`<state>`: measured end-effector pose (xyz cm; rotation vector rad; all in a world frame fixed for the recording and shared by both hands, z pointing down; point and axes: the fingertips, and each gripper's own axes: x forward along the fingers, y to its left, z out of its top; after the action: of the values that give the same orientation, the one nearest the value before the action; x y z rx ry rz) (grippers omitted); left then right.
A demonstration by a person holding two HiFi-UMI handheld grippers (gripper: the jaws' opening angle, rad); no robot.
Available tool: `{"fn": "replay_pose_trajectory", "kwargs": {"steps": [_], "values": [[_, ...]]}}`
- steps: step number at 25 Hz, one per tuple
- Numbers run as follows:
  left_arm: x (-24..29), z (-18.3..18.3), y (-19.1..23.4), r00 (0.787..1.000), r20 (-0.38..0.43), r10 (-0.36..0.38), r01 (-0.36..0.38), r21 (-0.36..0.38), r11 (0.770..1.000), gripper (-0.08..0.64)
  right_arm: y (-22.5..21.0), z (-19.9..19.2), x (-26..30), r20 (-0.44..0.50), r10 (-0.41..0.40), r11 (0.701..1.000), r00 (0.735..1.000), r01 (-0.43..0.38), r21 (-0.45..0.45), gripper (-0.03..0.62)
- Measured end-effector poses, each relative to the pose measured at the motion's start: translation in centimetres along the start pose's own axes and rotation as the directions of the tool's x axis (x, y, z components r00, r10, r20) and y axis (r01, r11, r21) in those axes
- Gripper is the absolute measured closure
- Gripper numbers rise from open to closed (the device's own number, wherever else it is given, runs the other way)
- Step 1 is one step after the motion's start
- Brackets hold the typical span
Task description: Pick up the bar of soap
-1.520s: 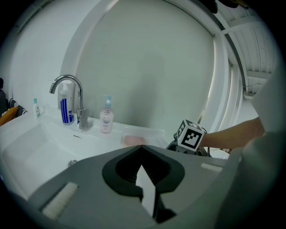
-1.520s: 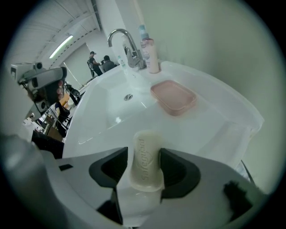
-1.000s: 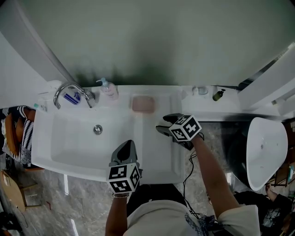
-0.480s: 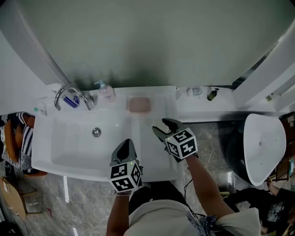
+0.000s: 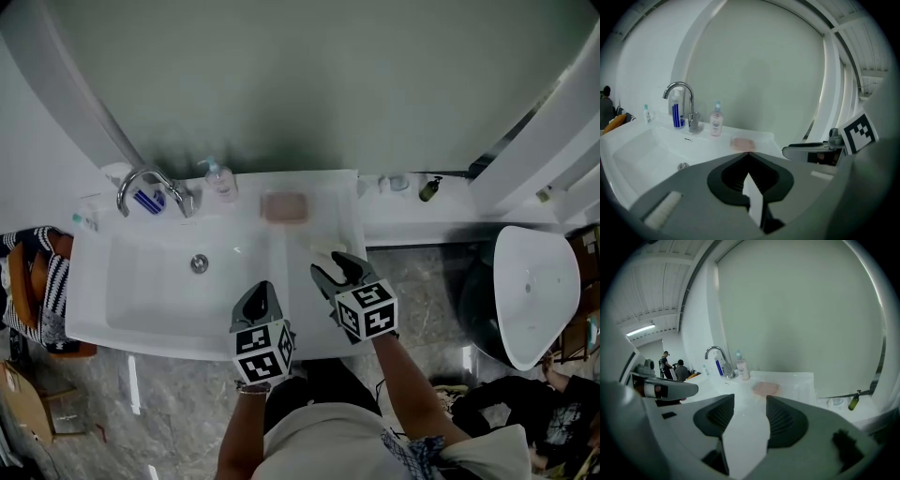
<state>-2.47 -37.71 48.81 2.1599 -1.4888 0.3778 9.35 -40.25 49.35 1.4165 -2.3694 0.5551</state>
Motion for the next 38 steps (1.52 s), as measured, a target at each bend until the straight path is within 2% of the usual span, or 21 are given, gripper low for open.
{"fn": "replay_pose_trajectory", "kwargs": {"steps": [5,7,8,11,16,20,24,32,38], "values": [[-0.6,-0.1,-1.0,0.999,0.007,-0.044,0.044,0.008,0.999,0.551,0.7,-0.5,-1.0,0.004,-0.029,1.0,1.0,0.029,0.006,0.377],[-0.8,0.0,-1.4,0.998,0.015,-0.061,0.06,0.018,0.998,0.551,1.0,-0.7,-1.3,0.003,-0.043,0.999,0.999,0.043,0.001,0.421],[-0.9,0.1,-1.6,0.998,0.018,-0.067,0.067,0.024,0.997,0.551,1.1,-0.8,-1.5,0.003,-0.053,0.999,0.999,0.053,-0.004,0.464],[-1.0,0.2,-2.2,0.996,0.025,-0.089,0.088,0.042,0.995,0.551,1.4,-1.0,-1.9,0.006,-0.074,0.997,0.997,0.074,-0.01,0.491],[-1.4,-0.5,-2.8,0.994,0.023,-0.111,0.11,0.034,0.993,0.551,1.3,-2.2,-2.6,-0.016,-0.128,0.989,0.992,0.128,0.08,0.554],[-1.5,-0.8,-3.0,0.993,0.017,-0.116,0.115,0.037,0.993,0.551,1.2,-2.9,-3.0,-0.026,-0.147,0.985,0.989,0.148,0.084,0.557],[-1.9,-0.9,-3.3,0.989,0.028,-0.145,0.144,0.039,0.989,0.551,1.5,-4.3,-3.2,-0.084,-0.149,0.986,0.985,0.154,0.058,0.566],[-2.4,-1.5,-3.3,0.989,0.019,-0.149,0.148,0.043,0.988,0.552,2.1,-4.4,-4.0,-0.066,-0.146,0.987,0.987,0.149,0.051,0.577],[-2.8,-2.0,-3.3,0.989,0.007,-0.15,0.15,0.063,0.987,0.552,2.5,-5.0,-4.2,-0.078,-0.186,0.98,0.979,0.191,0.061,0.578]]}}
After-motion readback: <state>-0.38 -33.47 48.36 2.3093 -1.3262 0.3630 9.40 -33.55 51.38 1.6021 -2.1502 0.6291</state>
